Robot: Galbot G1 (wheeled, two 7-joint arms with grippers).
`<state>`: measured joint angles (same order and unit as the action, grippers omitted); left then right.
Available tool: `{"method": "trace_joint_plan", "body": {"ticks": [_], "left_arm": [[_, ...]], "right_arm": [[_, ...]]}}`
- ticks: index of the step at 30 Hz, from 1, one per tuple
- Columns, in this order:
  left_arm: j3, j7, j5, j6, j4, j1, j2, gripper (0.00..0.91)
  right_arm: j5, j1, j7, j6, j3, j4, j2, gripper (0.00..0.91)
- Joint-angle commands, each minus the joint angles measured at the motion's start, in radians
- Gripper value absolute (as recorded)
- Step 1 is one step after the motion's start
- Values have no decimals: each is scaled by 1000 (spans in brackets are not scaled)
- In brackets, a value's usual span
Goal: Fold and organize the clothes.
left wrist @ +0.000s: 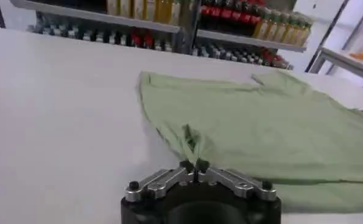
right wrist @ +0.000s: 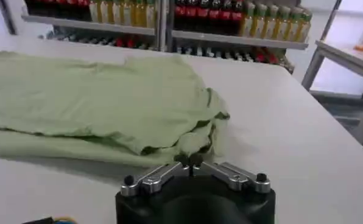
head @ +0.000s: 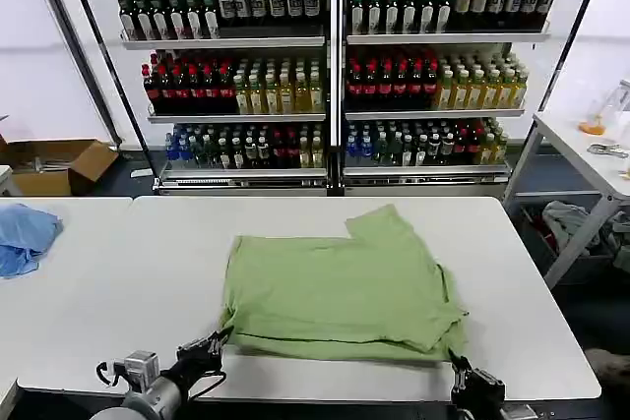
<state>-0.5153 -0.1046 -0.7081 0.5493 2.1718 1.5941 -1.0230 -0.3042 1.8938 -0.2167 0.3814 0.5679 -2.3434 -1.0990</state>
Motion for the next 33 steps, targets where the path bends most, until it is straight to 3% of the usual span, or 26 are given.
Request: {"method": "trace_joint_plan", "body": {"ticks": [1,5,6,10,17,20,26,33], "left_arm": [[-90,-9,-4,18,110,41,46,907],[-97,-42,-13,-21,78,-28,64,907],[-77,-50,-16,-31,43,-80,74,907],[-8,-67,-17,-57,-118,-276,100,907],[236,-110,9,-46,-374,-621,78,907],[321,-117,17,-25,-496,-716,50,907],[439,-114,63,-25,-675,-874,-5,907],[509,-123,59,-22,-796,-972,-64,907]], "right_arm": [[33,25,-15,-66,56,-111,7,907],[-34,-79,-40,-85,66,-102,52,907],[-70,-171,-51,-82,54,-59,72,907],[-199,-434,-111,-10,-15,91,109,907],[-321,-830,-158,101,-215,431,110,907],[-335,-1021,-146,106,-317,611,106,907],[-396,-1223,-135,134,-426,852,52,907],[-332,-1400,-77,123,-527,1049,-25,907]]}}
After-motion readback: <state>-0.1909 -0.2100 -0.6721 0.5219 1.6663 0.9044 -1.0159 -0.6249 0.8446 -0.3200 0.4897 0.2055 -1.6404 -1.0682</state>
